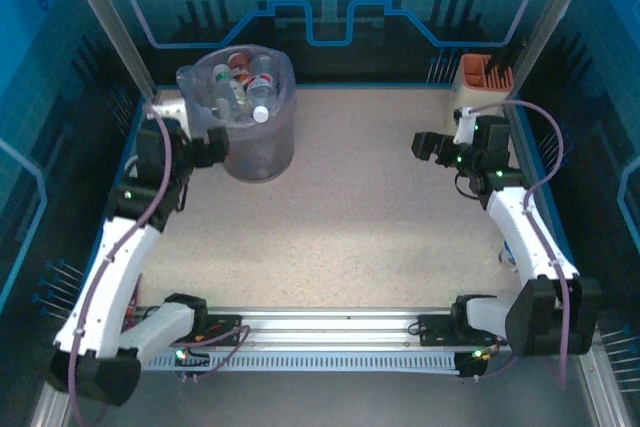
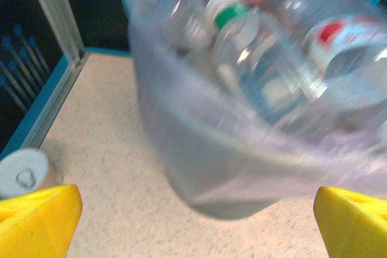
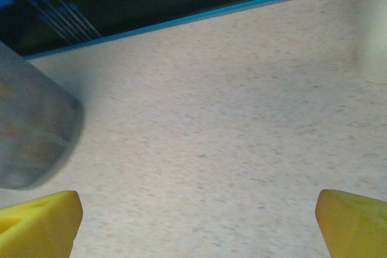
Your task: Put the plastic bottles in the bin
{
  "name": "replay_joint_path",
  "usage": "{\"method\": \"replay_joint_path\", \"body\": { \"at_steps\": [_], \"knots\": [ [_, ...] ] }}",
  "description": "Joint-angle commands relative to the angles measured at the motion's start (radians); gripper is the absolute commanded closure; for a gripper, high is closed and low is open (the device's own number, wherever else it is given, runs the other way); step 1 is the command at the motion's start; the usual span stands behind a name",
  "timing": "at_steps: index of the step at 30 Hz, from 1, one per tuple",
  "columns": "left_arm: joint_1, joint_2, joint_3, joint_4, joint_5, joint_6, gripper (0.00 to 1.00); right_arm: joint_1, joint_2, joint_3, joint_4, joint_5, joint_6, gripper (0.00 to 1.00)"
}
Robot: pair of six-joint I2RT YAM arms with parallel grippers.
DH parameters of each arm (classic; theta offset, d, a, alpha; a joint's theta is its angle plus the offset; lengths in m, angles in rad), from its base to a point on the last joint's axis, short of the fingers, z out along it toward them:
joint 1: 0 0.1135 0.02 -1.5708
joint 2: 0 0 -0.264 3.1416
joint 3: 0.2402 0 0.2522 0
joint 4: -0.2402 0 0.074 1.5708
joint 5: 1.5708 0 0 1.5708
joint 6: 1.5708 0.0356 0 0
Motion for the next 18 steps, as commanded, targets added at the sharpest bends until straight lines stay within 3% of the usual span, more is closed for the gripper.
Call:
{"method": "replay_joint_path", "body": {
  "at_steps": [1, 4, 7, 18],
  "knots": [
    [-0.004, -0.114, -0.198, 0.171, -0.052, -0.062, 0.01, -0.016, -0.079, -0.109, 0.118, 0.147, -0.141, 0.00],
    [-0.004, -0.228, -0.374, 0.221, -0.054, -0.108, 0.01, -0.018, -0.102, -0.169, 0.101, 0.198, -0.171, 0.00],
    [-0.004, -0.265, -0.507, 0.279, -0.143, -0.127, 0.01, -0.018, -0.108, -0.245, 0.129, 0.240, -0.181, 0.00],
    [0.023, -0.005, -0.739, 0.860, -0.145, 0.013, 0.01, -0.018, -0.010, -0.461, 0.472, 0.300, -0.204, 0.00]
  ]
}}
